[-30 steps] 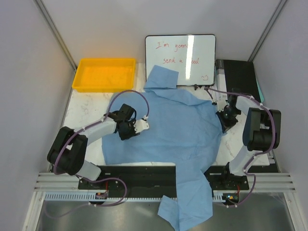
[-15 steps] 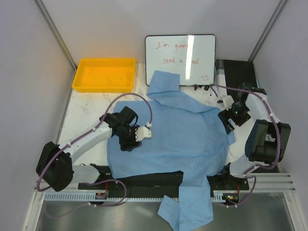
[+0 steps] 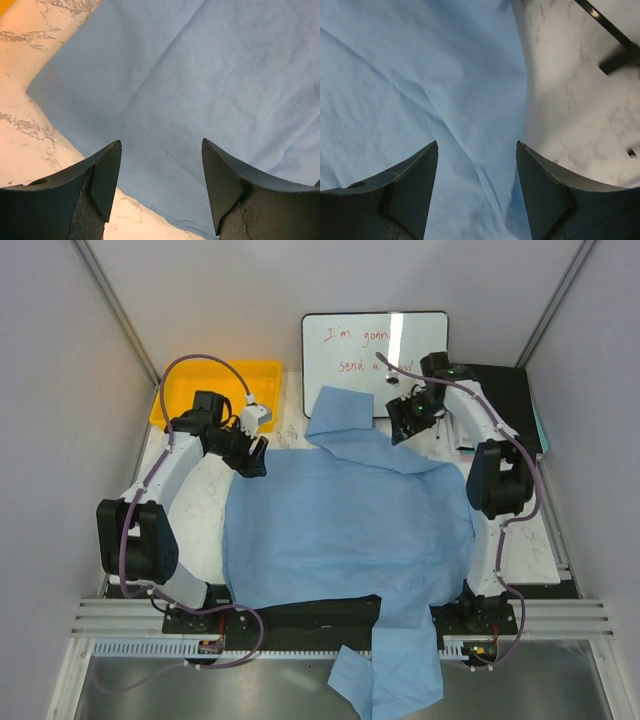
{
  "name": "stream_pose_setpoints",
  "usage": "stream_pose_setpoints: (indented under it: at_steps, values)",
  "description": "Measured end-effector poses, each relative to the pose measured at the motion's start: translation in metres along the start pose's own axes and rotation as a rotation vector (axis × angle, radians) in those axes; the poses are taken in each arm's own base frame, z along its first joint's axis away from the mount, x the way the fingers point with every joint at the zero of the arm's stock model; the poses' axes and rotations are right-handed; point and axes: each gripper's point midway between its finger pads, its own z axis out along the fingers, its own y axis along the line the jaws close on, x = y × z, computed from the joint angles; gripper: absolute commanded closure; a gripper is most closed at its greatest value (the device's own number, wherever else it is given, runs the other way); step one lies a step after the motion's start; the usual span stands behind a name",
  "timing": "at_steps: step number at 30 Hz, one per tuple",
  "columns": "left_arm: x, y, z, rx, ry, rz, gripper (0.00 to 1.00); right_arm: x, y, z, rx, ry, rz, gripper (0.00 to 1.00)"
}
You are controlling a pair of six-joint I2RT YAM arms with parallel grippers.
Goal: Fold and stack the long sleeve shirts
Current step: Flatten the shirt out, then fold the shirt
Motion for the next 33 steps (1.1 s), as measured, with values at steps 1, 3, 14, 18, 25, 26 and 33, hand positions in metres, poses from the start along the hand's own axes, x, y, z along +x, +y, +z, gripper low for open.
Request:
stream_pose_setpoints:
  at_steps: [1, 3, 14, 18, 25, 26, 33]
  values:
    - [0.000, 0.001, 0.000, 0.002, -0.002, -0.015, 0.27, -0.006, 0.005, 0.017, -0.010, 0.002, 0.004, 0.29]
    - [0.000, 0.002, 0.000, 0.004, -0.008, -0.038, 0.27, -0.011, 0.010, 0.045, -0.019, 0.007, 0.026, 0.31]
    - [0.004, 0.003, 0.001, 0.004, -0.009, -0.061, 0.27, -0.038, -0.018, 0.093, 0.070, -0.077, 0.103, 0.34]
    - [0.004, 0.007, 0.002, -0.002, -0.012, -0.064, 0.27, -0.045, -0.019, 0.104, 0.080, -0.097, 0.092, 0.32]
    - [0.010, 0.007, 0.004, 0.001, -0.002, -0.074, 0.27, -0.041, -0.014, 0.127, 0.072, -0.075, 0.076, 0.52]
    - [0.010, 0.006, 0.004, 0.002, -0.001, -0.075, 0.27, -0.041, -0.013, 0.127, 0.069, -0.077, 0.071, 0.61]
    - [0.020, 0.019, 0.012, -0.001, 0.023, -0.145, 0.32, -0.043, -0.009, 0.127, 0.040, -0.083, 0.058, 1.00]
